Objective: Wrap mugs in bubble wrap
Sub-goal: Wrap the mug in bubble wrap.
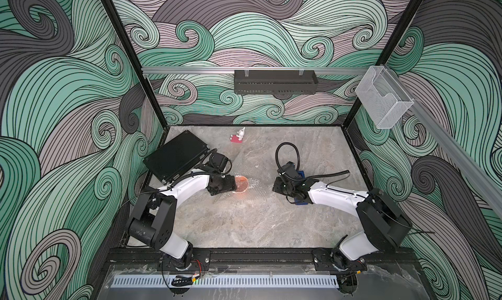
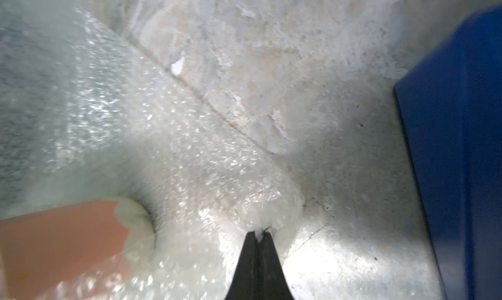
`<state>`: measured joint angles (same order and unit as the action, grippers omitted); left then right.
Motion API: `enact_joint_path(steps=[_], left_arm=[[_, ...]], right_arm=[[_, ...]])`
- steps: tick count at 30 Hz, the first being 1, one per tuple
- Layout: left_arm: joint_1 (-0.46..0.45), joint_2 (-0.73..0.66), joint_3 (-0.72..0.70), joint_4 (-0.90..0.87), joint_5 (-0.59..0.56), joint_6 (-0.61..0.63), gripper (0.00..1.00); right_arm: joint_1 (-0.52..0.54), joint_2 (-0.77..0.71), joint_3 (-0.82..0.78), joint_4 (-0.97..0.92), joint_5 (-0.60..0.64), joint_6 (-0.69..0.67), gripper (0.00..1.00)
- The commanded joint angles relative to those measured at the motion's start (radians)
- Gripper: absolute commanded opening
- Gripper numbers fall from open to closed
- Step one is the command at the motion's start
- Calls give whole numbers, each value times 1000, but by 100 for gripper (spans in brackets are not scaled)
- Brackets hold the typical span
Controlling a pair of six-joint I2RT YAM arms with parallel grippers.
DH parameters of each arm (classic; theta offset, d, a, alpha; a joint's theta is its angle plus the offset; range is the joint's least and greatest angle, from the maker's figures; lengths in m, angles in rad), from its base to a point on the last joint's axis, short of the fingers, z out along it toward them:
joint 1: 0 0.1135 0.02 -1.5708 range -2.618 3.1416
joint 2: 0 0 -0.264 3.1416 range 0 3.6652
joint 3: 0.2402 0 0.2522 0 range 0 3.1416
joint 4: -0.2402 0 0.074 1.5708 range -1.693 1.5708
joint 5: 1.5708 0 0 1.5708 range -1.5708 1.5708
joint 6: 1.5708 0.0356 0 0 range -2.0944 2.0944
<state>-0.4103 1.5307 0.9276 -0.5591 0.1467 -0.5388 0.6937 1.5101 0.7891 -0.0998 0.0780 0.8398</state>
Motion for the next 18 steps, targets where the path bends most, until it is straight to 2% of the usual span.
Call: enact_joint_path(steps=[1, 5, 8, 18], left_arm=[[-6, 23, 28, -39, -27, 15, 76], [-6, 26, 29, -38, -24, 14, 76], [-6, 28, 28, -36, -22, 14, 76], [-6, 20, 26, -34, -19, 14, 75]], right_arm=[[22, -73, 32, 63, -88, -91, 0], [56, -68, 53, 190, -287, -138, 0], [95, -19, 100, 231, -381, -163, 0], [174, 217, 298, 153, -523, -230, 0]])
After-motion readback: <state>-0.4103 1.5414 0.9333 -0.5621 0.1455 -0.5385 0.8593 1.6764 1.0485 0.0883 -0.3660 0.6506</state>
